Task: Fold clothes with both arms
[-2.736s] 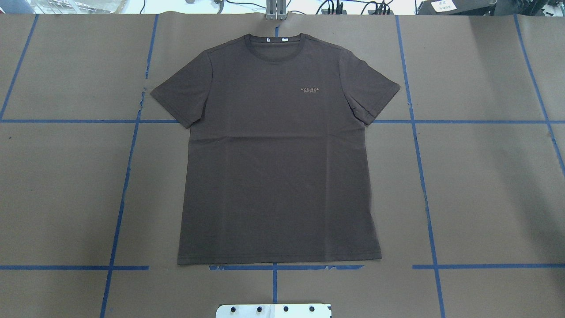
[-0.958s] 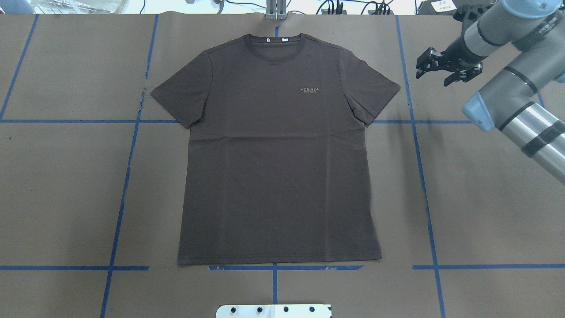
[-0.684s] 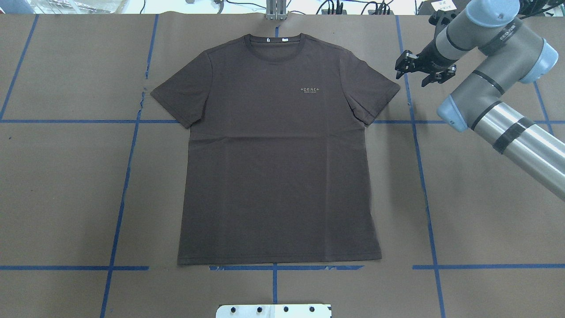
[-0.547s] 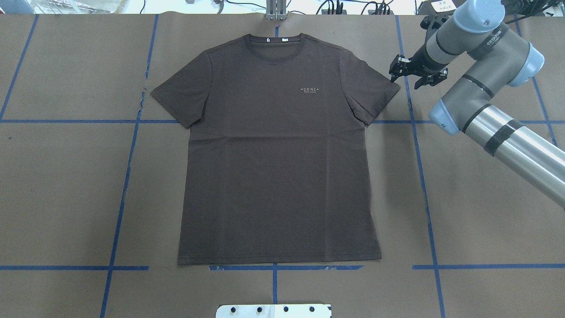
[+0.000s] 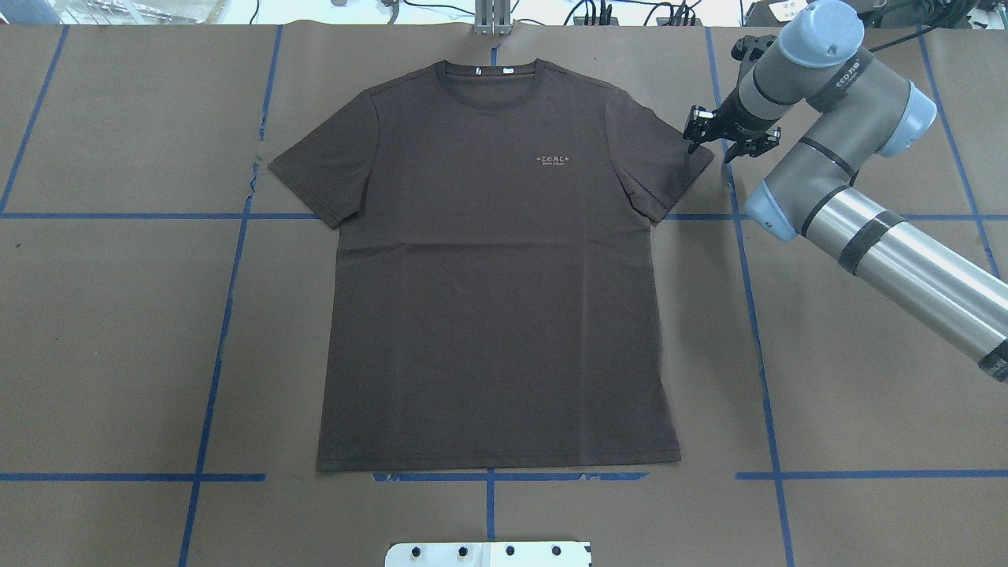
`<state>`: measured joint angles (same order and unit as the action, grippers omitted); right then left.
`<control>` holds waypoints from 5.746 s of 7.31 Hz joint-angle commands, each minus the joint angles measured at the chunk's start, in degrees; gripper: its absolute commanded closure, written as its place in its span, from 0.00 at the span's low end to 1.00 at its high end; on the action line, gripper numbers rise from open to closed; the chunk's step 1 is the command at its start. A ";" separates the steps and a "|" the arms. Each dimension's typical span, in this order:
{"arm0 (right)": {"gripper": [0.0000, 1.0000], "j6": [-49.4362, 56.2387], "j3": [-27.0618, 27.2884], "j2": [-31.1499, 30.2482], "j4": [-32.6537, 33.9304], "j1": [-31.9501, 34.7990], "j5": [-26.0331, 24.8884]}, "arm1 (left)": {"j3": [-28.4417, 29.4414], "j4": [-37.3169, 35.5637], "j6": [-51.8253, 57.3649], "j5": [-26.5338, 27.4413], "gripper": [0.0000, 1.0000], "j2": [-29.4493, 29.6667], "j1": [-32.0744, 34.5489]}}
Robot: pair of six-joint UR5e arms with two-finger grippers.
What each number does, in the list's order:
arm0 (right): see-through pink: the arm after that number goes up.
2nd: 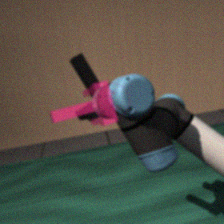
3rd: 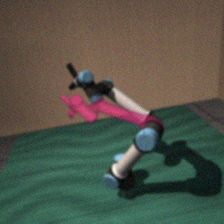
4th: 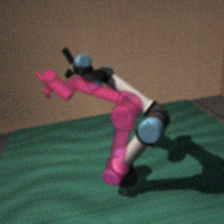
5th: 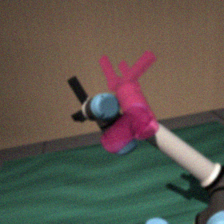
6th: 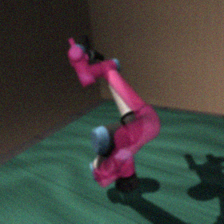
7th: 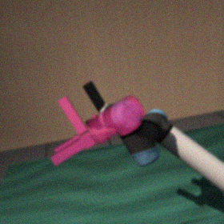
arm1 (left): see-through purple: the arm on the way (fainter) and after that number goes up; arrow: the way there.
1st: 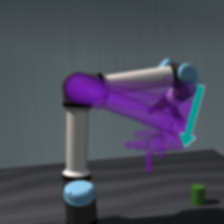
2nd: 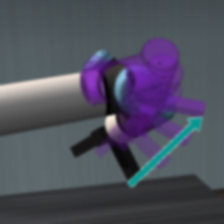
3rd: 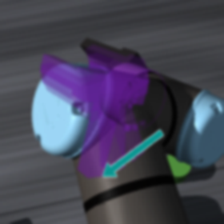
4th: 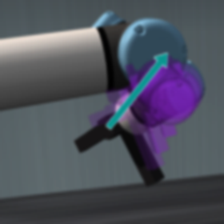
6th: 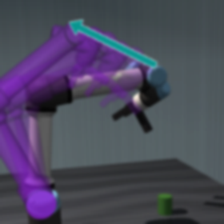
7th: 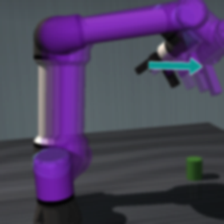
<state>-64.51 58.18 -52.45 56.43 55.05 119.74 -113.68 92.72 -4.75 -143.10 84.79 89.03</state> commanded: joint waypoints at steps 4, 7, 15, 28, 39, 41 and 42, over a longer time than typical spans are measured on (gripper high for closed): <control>0.96 0.09 -1.14 0.15 0.08 -0.03 -0.03 | -0.05 0.09 0.09 0.01 0.00 -0.06 0.00; 1.00 -0.43 -0.27 2.69 0.17 -0.03 -0.03 | -0.22 0.09 0.09 -0.08 0.00 0.03 0.00; 1.00 -13.79 -0.68 11.03 0.08 -8.91 -8.63 | -5.40 -0.08 -0.09 0.10 0.00 -1.82 0.35; 0.00 -14.24 12.45 5.08 0.34 -5.58 -1.93 | -1.31 0.79 -22.23 -0.69 0.00 10.88 -14.61; 0.00 -13.00 42.10 -23.75 -0.18 2.25 15.52 | 50.30 30.76 -51.42 29.61 0.47 42.13 -37.70; 0.00 -12.92 42.10 -23.67 -0.18 2.25 15.26 | 50.40 30.85 -49.04 29.72 0.49 41.51 -37.62; 0.00 -13.00 42.10 -23.49 -0.18 2.25 15.26 | 50.40 30.85 -48.17 29.72 0.49 41.51 -37.53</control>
<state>-77.46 100.27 -76.07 56.25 57.31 135.07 -63.43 123.54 -53.95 -113.54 126.38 51.48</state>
